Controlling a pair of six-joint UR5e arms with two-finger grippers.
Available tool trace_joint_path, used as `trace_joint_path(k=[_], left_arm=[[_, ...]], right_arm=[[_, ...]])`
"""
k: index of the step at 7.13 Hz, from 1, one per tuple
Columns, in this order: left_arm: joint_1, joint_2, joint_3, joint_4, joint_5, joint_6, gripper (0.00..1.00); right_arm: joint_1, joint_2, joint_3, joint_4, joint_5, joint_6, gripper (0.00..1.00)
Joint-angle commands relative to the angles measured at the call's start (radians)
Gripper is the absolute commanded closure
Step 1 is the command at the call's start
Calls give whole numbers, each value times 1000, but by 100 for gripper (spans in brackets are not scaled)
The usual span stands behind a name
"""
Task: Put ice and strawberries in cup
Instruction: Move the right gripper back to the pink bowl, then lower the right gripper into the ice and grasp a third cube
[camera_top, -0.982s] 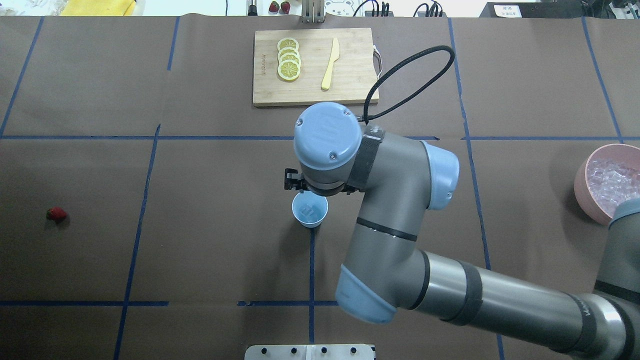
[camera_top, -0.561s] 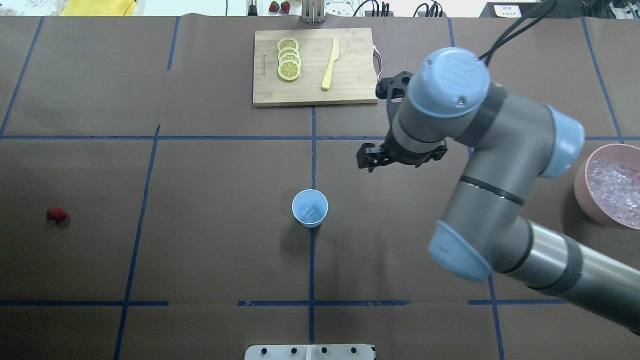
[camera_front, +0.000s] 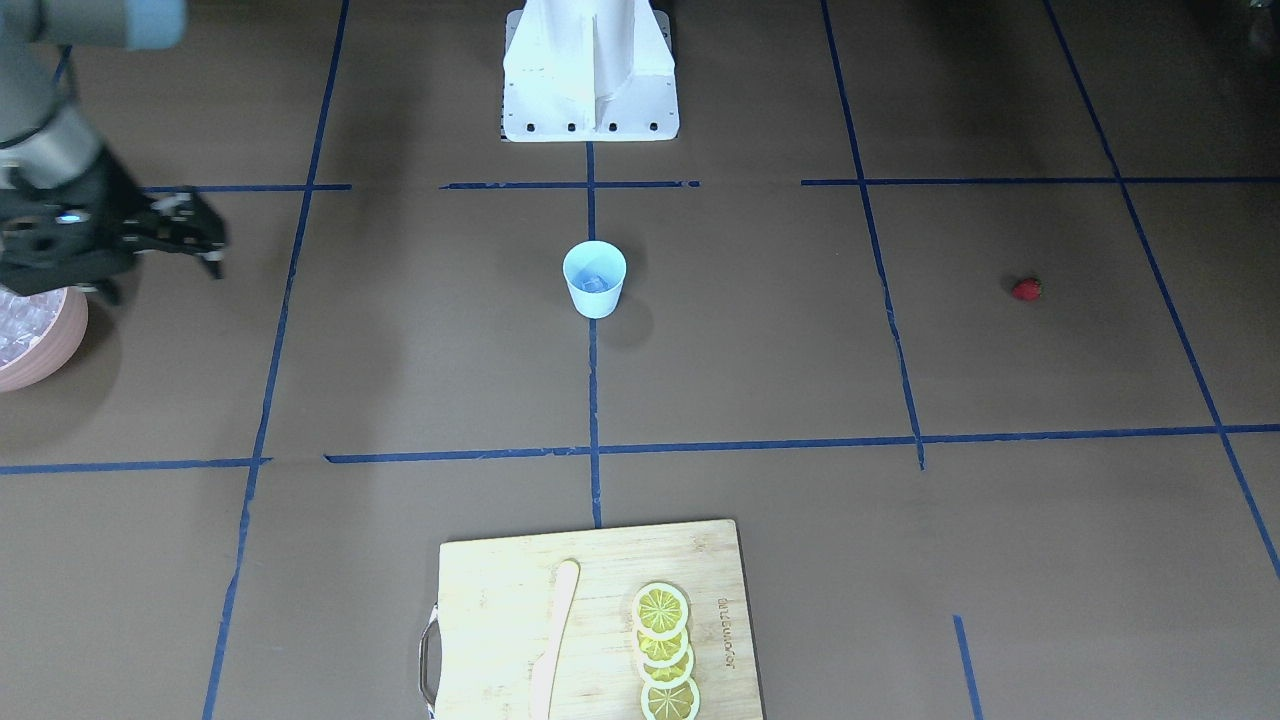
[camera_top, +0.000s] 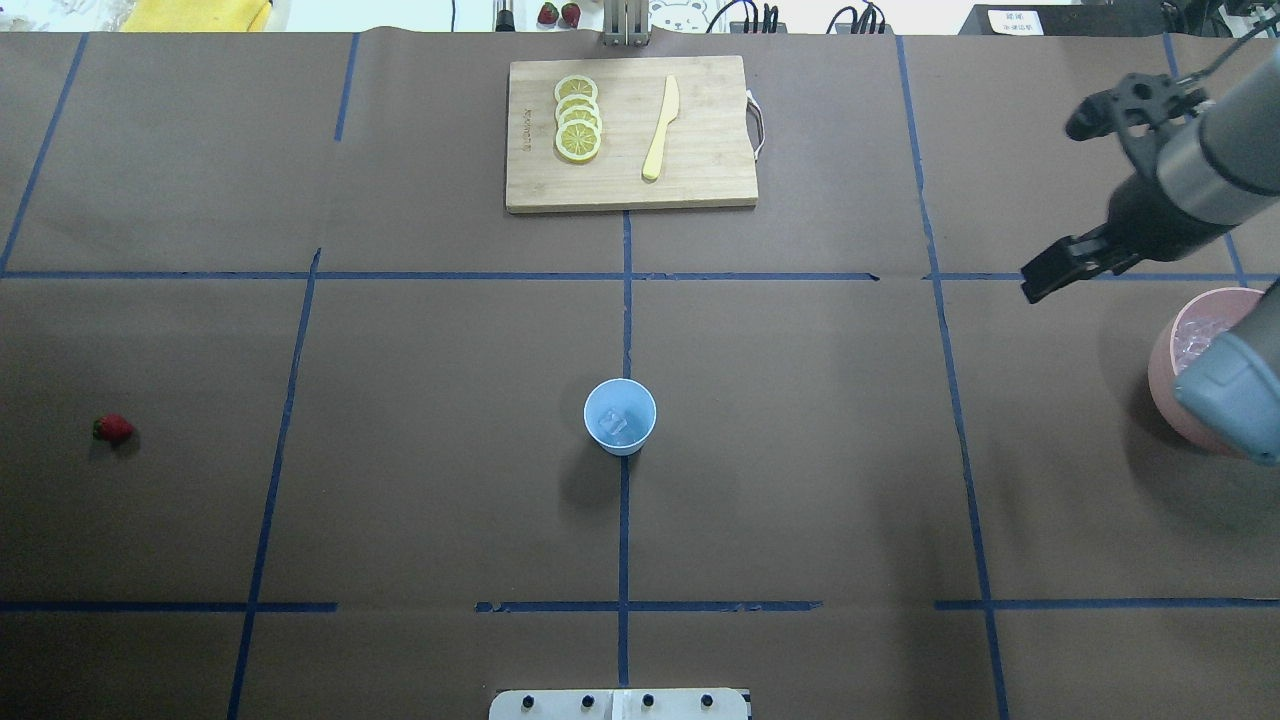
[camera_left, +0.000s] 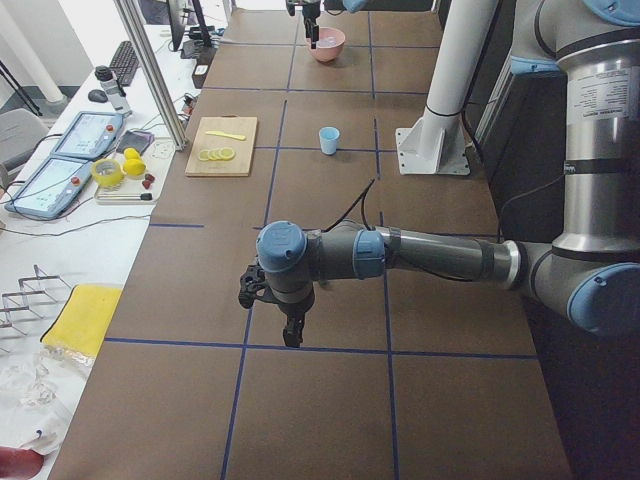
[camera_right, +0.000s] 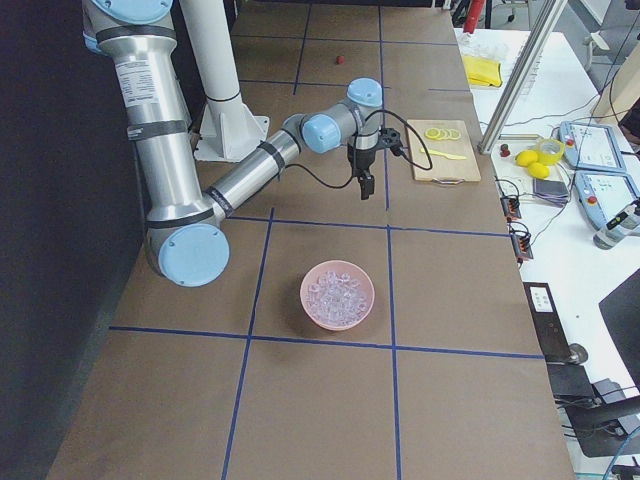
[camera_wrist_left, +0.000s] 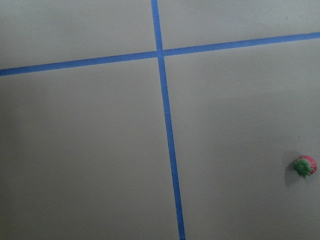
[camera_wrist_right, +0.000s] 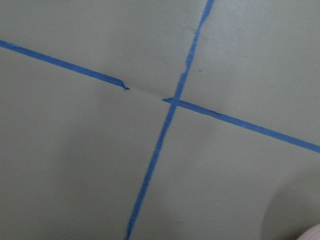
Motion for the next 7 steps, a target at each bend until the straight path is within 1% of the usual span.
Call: trace_joint_path(k=[1, 2, 3, 4, 7], left_arm=[[0, 1, -3, 2, 0, 0, 0], [0, 1, -3, 2, 0, 0, 0], [0, 2, -3, 2, 0, 0, 0], [0, 2, -3, 2, 0, 0, 0], [0, 2, -3, 2, 0, 0, 0]], right_arm=[[95, -173, -38, 122, 55, -187, 2], [93, -226, -112, 266, 55, -186, 2], [93, -256, -194, 402, 55, -182, 2], [93, -288, -233, 452, 55, -185, 2], [104, -356, -243, 494, 55, -188, 4]])
